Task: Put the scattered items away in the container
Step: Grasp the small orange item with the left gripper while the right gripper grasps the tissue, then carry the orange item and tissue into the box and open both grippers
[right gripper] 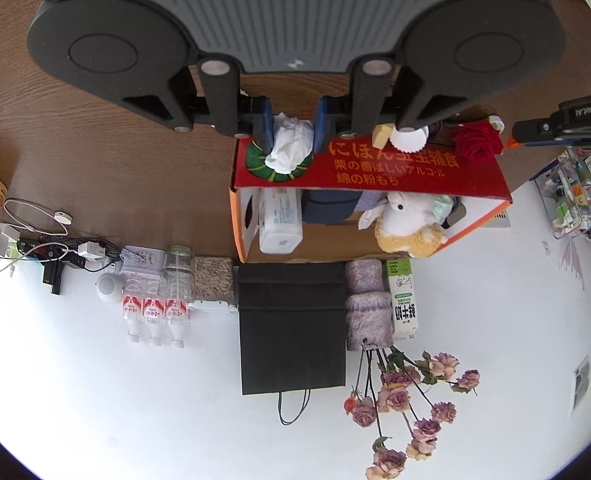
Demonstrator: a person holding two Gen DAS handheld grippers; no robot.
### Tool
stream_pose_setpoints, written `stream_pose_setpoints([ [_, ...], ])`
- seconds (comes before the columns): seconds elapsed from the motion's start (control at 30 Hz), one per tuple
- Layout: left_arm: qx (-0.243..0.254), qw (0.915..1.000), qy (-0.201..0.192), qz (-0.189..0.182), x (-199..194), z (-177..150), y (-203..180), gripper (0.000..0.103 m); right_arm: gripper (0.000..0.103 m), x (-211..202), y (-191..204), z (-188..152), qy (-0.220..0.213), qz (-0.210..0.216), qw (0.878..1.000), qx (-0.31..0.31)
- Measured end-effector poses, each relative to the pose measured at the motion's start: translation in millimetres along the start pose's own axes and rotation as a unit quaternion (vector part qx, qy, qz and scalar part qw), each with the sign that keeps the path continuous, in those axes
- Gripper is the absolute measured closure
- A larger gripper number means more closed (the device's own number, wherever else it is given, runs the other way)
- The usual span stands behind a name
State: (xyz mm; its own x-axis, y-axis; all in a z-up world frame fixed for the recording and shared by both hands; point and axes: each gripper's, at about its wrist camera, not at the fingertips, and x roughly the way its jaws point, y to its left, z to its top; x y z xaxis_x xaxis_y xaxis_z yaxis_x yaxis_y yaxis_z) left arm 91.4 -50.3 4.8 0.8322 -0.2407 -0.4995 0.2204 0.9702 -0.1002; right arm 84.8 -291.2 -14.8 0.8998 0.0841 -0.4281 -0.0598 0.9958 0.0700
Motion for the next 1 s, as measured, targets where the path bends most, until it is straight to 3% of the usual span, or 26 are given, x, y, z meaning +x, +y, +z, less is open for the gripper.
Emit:
stream_pose_setpoints([
  [0.5, -0.023, 0.9981, -0.056, -0.015, 24, 52, -9, 0.090, 0.082, 36, 32, 45, -0.043, 0.041, 0.998, 0.018],
  [0.87, -0.042, 0.9965, -0.072, -0.013, 74, 92, -11, 0.090, 0.082, 95, 41, 78, -0.047, 0.044, 0.998, 0.022],
  [1.0, -0.046, 0.9960, -0.077, -0.003, 100, 105, -12, 0.090, 0.082, 112, 35, 72, -0.044, 0.045, 0.997, 0.035],
])
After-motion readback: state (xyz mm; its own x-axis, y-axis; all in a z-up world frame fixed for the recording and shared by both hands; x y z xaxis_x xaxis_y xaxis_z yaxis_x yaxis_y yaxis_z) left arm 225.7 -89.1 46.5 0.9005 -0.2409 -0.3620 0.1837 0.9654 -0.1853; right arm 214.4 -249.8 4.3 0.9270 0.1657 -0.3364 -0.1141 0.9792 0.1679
